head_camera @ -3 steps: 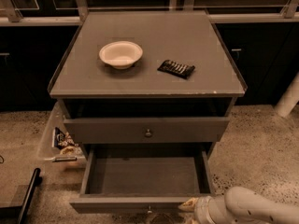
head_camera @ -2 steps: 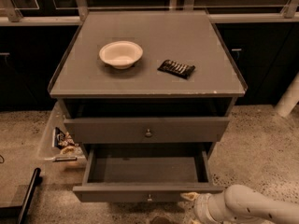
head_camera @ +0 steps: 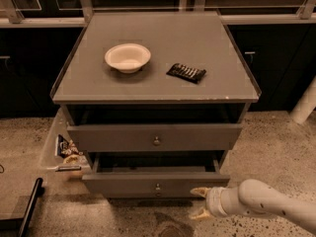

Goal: Close middle drawer

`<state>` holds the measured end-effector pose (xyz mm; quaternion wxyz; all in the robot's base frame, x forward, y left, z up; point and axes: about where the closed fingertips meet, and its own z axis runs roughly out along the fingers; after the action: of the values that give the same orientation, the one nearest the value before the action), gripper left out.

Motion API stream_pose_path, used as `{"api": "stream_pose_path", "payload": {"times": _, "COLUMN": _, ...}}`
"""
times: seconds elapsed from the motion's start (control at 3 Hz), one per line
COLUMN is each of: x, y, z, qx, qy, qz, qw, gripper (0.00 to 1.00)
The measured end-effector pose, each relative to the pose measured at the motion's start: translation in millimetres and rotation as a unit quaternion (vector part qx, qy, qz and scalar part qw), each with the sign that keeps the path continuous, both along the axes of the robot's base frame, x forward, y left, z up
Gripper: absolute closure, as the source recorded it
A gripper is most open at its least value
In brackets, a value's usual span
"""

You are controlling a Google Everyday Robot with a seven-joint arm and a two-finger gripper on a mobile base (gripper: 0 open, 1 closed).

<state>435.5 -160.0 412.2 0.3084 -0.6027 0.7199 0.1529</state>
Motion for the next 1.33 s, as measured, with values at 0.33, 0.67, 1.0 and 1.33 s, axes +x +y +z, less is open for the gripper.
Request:
{"api": "stream_pose_path", "payload": {"times": 0.33, "x": 44, "y": -12, "z": 14, "qx": -0.002, "qy": -0.031, "qz": 0.021, "qw": 0.9993, "gripper": 0.65}}
{"api": "stream_pose_path", "payload": {"times": 0.67, "x": 92, "y": -30, "z": 22, "qx": 0.009, "qy": -0.05, "qz": 0.026, "qw": 0.9984, "gripper": 0.88}}
{"api": "stream_pose_path", "payload": {"times": 1.0, "x": 110, "y": -32, "z": 23, "qx": 0.019, "qy": -0.057, "qz": 0.025, "qw": 0.9979, "gripper": 0.86}}
{"api": "stream_pose_path", "payload": {"times": 1.33, "x": 110, "y": -32, "z": 23, "qx": 0.019, "qy": -0.057, "qz": 0.025, "qw": 0.9979, "gripper": 0.62}}
